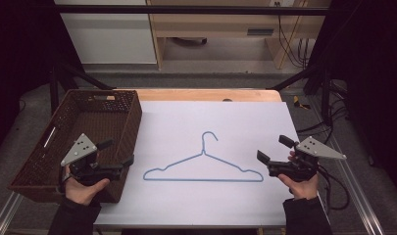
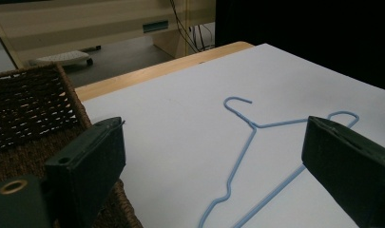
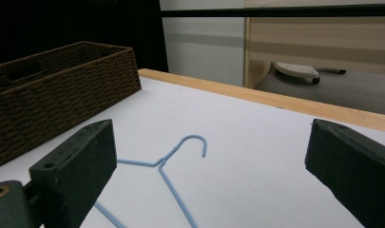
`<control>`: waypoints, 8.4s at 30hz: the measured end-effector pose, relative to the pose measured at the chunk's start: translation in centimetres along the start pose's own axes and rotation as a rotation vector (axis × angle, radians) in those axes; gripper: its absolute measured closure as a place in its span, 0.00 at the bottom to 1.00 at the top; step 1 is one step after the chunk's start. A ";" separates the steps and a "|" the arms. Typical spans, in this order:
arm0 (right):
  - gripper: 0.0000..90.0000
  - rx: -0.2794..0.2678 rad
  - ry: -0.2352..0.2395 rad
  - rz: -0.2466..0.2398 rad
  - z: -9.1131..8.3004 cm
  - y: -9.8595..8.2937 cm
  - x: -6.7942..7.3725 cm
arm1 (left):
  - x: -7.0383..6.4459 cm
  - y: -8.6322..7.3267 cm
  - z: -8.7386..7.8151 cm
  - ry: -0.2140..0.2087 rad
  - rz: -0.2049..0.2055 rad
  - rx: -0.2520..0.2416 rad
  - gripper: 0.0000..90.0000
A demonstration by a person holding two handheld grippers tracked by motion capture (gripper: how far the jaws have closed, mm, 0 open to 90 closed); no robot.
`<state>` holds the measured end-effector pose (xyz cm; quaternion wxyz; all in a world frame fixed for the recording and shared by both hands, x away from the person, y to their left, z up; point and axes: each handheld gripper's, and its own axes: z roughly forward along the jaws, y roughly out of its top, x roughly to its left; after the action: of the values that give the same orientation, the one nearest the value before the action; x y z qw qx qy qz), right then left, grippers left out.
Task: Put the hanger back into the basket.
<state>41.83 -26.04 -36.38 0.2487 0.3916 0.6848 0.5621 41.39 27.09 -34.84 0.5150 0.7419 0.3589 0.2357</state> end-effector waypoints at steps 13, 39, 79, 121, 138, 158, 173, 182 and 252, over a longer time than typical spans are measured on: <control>0.04 0.026 -0.002 -0.015 0.4 0.0 0.5 | -1.4 0.5 0.8 -0.030 0.021 0.015 0.09; 0.05 0.060 0.021 -0.032 1.5 -0.1 1.3 | -4.7 1.9 10.7 -0.158 0.105 0.221 0.15; 0.05 0.117 0.027 -0.051 3.1 -0.9 1.8 | -5.1 -3.2 22.9 -0.207 0.158 0.539 0.66; 0.07 0.177 0.044 -0.060 5.0 -1.8 2.2 | -7.2 -2.8 21.9 -0.182 0.341 0.564 0.97; 0.16 0.239 0.071 -0.040 10.0 -2.0 4.1 | -9.0 -1.9 19.4 -0.131 0.366 0.496 0.97; 0.33 0.308 0.094 0.011 16.2 -2.3 6.6 | -10.2 -2.3 17.3 -0.104 0.393 0.472 0.97; 0.58 0.356 0.096 0.054 18.6 -3.1 6.9 | -10.9 -2.3 16.9 -0.105 0.408 0.453 0.97; 0.85 0.377 0.125 0.109 19.0 -3.3 6.8 | -11.0 -2.3 16.9 -0.111 0.419 0.461 0.97; 0.40 0.214 0.122 -0.014 6.6 -1.6 4.8 | -11.1 0.2 15.4 -0.161 0.272 0.442 0.97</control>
<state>43.87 -18.40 -39.09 0.1673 0.3762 0.7574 0.5068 45.50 9.26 -39.92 0.3309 0.8941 0.2568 0.1588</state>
